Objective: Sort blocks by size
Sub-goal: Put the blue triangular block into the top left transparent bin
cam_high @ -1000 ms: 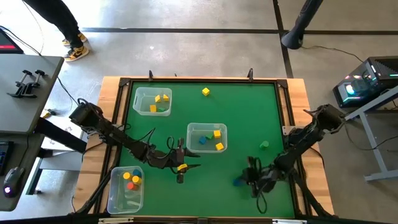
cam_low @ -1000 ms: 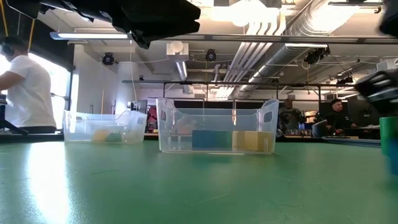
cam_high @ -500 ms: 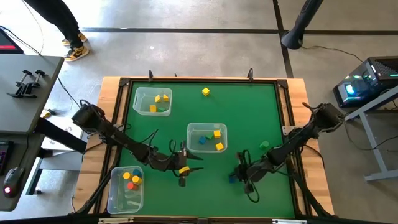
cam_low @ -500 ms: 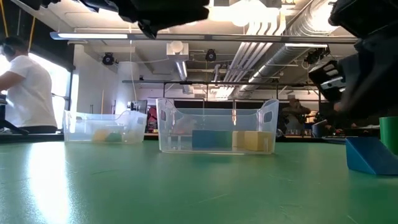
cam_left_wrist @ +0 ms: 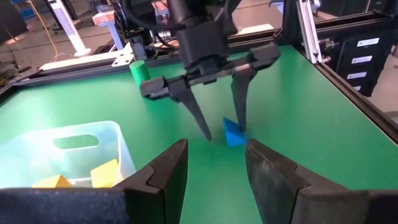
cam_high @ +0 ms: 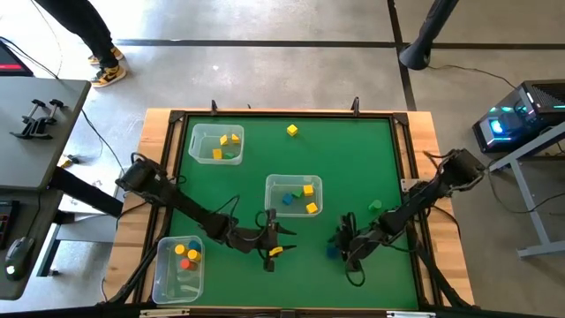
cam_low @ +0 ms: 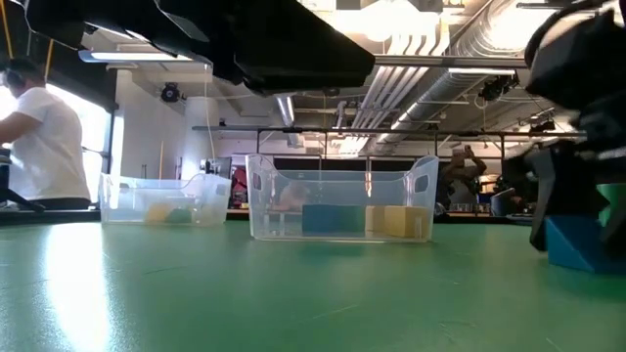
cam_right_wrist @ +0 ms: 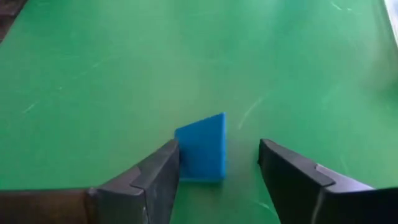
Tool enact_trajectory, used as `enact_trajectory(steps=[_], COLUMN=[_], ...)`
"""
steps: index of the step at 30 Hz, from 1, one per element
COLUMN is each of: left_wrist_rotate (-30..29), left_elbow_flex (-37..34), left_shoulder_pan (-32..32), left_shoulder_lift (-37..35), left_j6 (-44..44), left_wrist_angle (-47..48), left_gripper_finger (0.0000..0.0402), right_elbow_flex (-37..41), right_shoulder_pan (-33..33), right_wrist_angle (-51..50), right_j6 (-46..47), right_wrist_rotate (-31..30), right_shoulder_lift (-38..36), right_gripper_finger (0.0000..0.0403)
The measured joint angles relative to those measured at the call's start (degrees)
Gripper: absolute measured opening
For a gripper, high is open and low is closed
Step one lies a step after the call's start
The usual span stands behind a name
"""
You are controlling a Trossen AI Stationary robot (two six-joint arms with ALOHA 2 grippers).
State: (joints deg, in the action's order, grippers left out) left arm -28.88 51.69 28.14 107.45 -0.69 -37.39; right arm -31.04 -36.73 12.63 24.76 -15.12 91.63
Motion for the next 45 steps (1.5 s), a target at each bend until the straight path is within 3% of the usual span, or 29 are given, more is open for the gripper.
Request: enact_trajectory(steps=[6,14,17,22,26,28,34,45], left_wrist_rotate=[-0.2,-0.4,-0.4,-0.3,-0.3,-0.2,0.1,1.4], left_elbow_flex=[0.2,0.2,0.2,0.2,0.9,2.1,6.3,10.0], left_shoulder_pan=[-0.2,-0.6,-0.6,-0.4,0.4,0.6,0.6,1.4], left_shoulder_lift=[0.6,0.5,0.5,0.5,0.6,0.7,1.5,2.4], left_j6=[0.6,0.9,0.4,-6.1,-17.5,-23.2,-34.7,-51.5], left_wrist_angle=[-0.1,0.2,0.2,0.2,0.2,0.2,2.0,16.8], left_gripper_finger=[0.0145,0.0145,0.0145,0.0145,0.0145,0.0145,0.0146,0.0205], right_elbow_flex=[3.3,5.3,5.4,5.7,5.9,5.8,5.8,5.7], right_shoulder_pan=[0.0,0.0,0.0,0.4,2.7,5.6,14.2,17.5], right_wrist_angle=[9.6,16.4,17.4,17.0,14.9,15.2,21.4,35.5], right_j6=[0.1,0.7,-0.4,-5.3,-10.2,-11.8,-11.8,1.3], right_wrist_rotate=[-2.5,-4.5,-4.5,-6.3,-6.7,-5.2,6.9,15.6], right_shoulder_lift=[3.6,6.6,6.3,2.2,-3.1,-5.8,-8.6,-5.0], right_gripper_finger=[0.0195,0.0084,0.0071,0.0036,0.0012,0.0009,0.0000,0.0000])
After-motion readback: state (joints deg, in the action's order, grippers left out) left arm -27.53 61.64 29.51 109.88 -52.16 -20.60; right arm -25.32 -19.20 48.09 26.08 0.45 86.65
